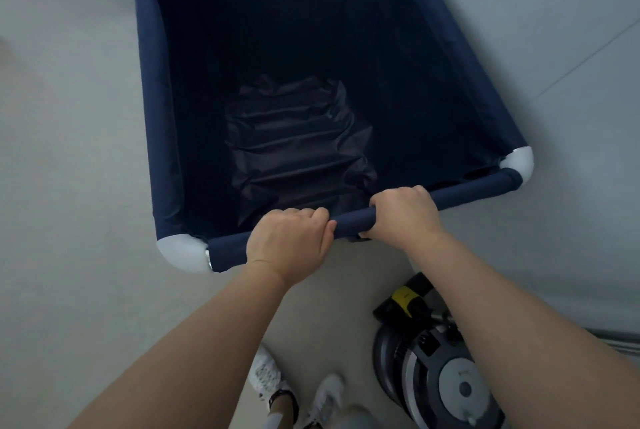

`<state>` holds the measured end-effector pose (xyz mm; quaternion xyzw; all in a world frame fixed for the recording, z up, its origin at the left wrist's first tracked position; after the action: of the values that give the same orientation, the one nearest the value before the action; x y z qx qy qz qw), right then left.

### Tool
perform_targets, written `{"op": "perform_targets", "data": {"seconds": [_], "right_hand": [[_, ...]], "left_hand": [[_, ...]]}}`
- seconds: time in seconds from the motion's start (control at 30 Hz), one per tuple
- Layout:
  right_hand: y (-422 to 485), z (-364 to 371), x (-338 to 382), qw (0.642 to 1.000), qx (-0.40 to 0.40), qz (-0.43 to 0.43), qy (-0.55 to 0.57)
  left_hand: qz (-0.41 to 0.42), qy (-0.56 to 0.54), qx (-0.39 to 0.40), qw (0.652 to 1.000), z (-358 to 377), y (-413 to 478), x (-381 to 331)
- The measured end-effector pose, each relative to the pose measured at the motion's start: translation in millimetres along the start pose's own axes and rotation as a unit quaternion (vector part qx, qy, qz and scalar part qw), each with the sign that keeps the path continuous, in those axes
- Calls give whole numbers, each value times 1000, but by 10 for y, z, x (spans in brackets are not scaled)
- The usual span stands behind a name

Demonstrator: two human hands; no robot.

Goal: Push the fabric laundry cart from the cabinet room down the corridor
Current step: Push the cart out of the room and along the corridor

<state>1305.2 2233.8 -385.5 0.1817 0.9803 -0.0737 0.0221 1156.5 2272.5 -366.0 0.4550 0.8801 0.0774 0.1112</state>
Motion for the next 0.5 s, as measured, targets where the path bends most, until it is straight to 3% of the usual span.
{"op": "perform_targets", "data": {"seconds": [0.2, 0.37, 0.5], "right_hand": [[173, 109, 25, 986, 165, -35, 7], [338, 170, 47, 970, 234, -65, 25], [472, 210, 56, 959, 259, -110, 40]], "left_hand": [[-13, -4, 16, 1000, 27, 99, 72], [-16, 9, 19, 1000, 56, 199, 138], [-101, 23, 11, 995, 74, 311, 305]]}}
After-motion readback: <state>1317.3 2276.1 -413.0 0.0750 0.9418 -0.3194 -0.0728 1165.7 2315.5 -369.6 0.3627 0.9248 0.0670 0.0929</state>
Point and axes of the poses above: each hand's wrist, its own y-axis towards the middle knuckle, its own z-axis out of the palm, x = y × z, the point moved 9 cm from there along y, towards the middle knuckle, and after that the axes turned 13 degrees about -x, right-handed, at the moved point
